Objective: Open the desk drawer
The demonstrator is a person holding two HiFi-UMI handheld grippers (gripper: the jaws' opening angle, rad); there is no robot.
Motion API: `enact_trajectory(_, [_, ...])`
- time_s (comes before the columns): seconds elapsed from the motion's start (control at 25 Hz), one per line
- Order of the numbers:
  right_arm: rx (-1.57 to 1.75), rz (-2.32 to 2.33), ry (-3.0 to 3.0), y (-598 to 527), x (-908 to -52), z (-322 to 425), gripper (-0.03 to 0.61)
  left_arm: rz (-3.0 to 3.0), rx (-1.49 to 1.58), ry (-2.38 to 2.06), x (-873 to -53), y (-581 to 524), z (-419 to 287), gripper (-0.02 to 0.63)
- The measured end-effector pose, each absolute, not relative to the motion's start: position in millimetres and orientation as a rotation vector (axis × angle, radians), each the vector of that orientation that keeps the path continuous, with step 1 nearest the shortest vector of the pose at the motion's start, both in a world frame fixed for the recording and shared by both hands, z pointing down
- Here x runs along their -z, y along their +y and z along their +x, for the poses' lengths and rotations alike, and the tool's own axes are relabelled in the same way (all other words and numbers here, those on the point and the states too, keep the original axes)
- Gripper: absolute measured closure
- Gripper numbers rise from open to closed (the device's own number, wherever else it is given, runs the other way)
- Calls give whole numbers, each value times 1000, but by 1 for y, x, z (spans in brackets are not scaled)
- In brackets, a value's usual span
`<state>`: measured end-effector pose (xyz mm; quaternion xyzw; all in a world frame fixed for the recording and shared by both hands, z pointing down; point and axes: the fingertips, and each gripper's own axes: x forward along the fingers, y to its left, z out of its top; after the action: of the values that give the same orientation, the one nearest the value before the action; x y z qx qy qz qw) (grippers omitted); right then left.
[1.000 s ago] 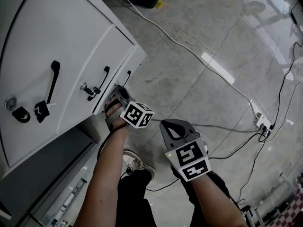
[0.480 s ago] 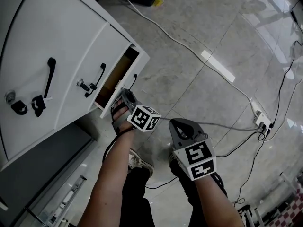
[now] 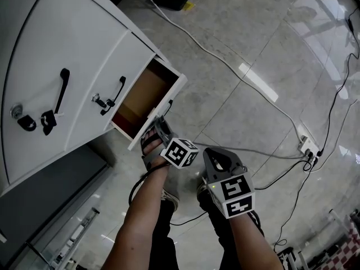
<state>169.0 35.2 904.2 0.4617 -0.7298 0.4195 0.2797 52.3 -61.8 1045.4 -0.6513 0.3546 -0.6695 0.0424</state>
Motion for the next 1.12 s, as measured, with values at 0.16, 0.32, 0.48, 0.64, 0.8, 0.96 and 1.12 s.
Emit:
enact_trajectory(0.16, [-1120, 1251, -1943, 37, -904, 176, 563, -1997, 2056, 1088, -1046, -50, 56, 603])
enact_trajectory(0.32, [-1121, 1265, -1925, 41, -904, 180, 563, -2006, 2068, 1099, -1045, -49, 57, 603])
enact_trajectory(0.48, [-1089, 1275, -1921, 45, -896, 182, 563, -2061, 2069, 1101, -1041, -48, 57, 603])
enact_trajectory(0.64, [-1070, 1276, -1913, 49, -892, 178, 563, -2081, 2061, 1072, -1032, -43, 55, 606])
enact_trajectory(0.8, [-1050, 1248, -1913, 56, -885, 167, 563, -2108, 2082, 1081, -1025, -34, 41, 606])
enact_trajectory(0.96, [-972, 1187, -1914, 62, -876, 160, 563, -2157, 2096, 1125, -1009, -27, 27, 606])
enact_trajectory(1.12, [-930, 1144, -1909, 63, -859, 152, 563, -2296, 2130, 1207, -990, -9, 18, 606])
